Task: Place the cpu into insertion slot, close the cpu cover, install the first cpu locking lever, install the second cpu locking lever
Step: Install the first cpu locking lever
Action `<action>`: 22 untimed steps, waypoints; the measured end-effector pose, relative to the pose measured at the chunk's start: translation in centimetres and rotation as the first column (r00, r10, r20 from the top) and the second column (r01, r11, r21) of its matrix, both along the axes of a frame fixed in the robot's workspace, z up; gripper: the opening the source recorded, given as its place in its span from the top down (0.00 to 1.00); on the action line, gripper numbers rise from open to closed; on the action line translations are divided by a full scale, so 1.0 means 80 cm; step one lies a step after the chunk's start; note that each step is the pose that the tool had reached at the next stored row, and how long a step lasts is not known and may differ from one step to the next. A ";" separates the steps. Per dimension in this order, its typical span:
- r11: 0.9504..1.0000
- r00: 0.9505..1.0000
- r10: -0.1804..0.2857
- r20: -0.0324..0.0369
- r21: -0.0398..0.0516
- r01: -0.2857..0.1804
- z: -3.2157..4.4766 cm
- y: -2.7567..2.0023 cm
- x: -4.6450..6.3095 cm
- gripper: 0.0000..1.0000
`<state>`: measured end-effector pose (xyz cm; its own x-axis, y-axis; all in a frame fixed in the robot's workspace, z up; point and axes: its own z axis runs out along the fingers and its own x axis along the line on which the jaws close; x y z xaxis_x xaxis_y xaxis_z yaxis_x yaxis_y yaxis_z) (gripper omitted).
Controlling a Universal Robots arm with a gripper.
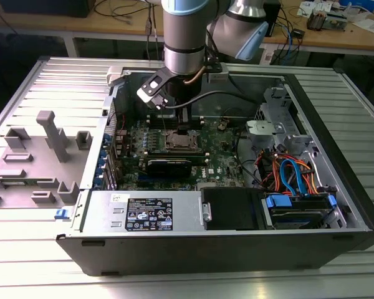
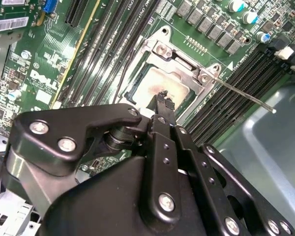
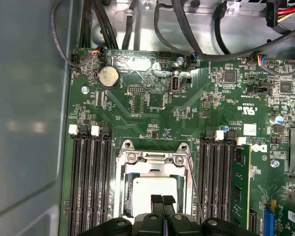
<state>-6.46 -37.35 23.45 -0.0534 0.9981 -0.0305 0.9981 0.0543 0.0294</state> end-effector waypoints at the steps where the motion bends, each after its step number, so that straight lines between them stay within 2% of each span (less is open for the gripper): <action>1: 1.000 1.000 0.000 0.000 0.001 0.000 0.0010 0.0000 0.000 0.89; 6: 1.000 1.000 0.000 0.000 0.005 0.000 0.0034 0.0000 0.000 0.89; 9: 1.000 1.000 0.000 0.000 0.006 0.000 0.0083 0.0000 0.000 0.89; 22: 1.000 1.000 0.000 -0.001 0.006 0.000 0.0388 0.0000 0.000 0.89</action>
<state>-6.46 -37.35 26.55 -0.0533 0.9983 -0.0241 0.9981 0.0540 0.0284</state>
